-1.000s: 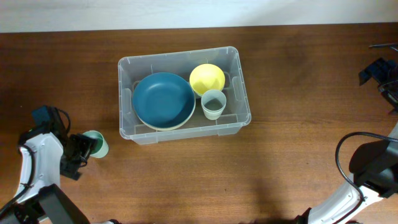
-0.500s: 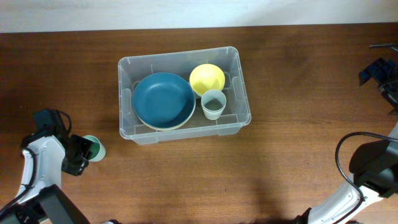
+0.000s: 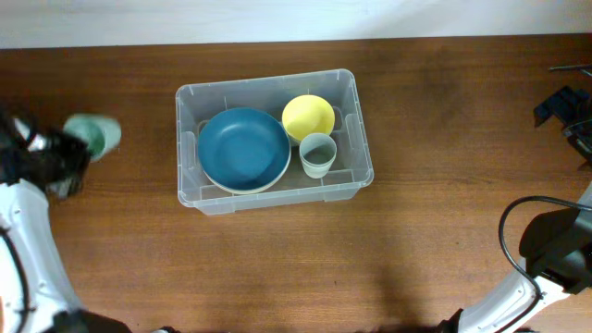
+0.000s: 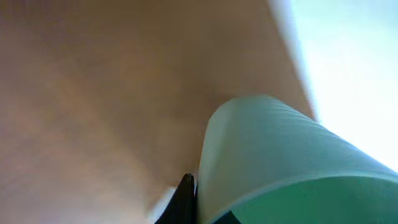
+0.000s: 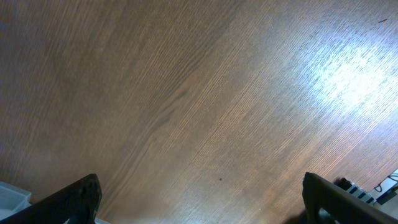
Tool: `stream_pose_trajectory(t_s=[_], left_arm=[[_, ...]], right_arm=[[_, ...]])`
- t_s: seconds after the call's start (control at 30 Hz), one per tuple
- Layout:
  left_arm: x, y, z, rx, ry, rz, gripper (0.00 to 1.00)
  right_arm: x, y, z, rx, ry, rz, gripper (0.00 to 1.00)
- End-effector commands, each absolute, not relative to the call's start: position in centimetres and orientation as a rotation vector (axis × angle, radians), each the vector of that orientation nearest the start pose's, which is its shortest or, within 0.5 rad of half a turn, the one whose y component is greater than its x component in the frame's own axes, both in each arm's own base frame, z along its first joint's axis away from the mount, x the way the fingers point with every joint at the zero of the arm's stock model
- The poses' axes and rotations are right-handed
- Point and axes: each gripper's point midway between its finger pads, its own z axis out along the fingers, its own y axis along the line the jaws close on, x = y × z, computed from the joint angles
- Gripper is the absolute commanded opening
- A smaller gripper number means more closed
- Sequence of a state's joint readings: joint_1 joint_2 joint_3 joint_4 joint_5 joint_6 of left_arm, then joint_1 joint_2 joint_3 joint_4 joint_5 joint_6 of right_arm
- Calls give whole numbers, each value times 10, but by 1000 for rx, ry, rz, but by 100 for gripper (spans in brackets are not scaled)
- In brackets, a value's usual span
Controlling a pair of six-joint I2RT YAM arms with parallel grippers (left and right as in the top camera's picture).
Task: Pack container
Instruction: 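Lift the mint green cup and carry it over the bin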
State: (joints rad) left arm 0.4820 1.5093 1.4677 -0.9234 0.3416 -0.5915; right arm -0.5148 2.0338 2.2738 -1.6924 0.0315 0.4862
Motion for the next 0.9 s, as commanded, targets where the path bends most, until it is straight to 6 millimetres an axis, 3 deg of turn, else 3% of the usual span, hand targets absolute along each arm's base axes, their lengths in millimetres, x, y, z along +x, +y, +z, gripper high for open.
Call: stream_pose_trajectory(t_s=[0.0, 0.07, 0.17, 0.3, 0.47, 0.67, 0.87], left_arm=[[389, 45, 311, -588, 2246, -542, 1], [394, 8, 322, -427, 2263, -512, 1], [396, -47, 317, -255, 2310, -422, 1], [396, -114, 293, -76, 2384, -322, 1], [395, -176, 248, 98, 2486, -292, 1], [395, -209, 198, 190, 2597, -270, 1], [398, -218, 174, 213, 2644, -266, 1]], right_arm=[[337, -197, 222, 1454, 2654, -48, 99], [337, -197, 222, 1454, 2654, -48, 99], [337, -198, 222, 1454, 2654, -48, 99], [337, -197, 222, 1454, 2654, -48, 99], [336, -198, 222, 1454, 2654, -48, 99], [337, -197, 222, 1454, 2654, -48, 99], [337, -197, 222, 1454, 2654, -48, 99]])
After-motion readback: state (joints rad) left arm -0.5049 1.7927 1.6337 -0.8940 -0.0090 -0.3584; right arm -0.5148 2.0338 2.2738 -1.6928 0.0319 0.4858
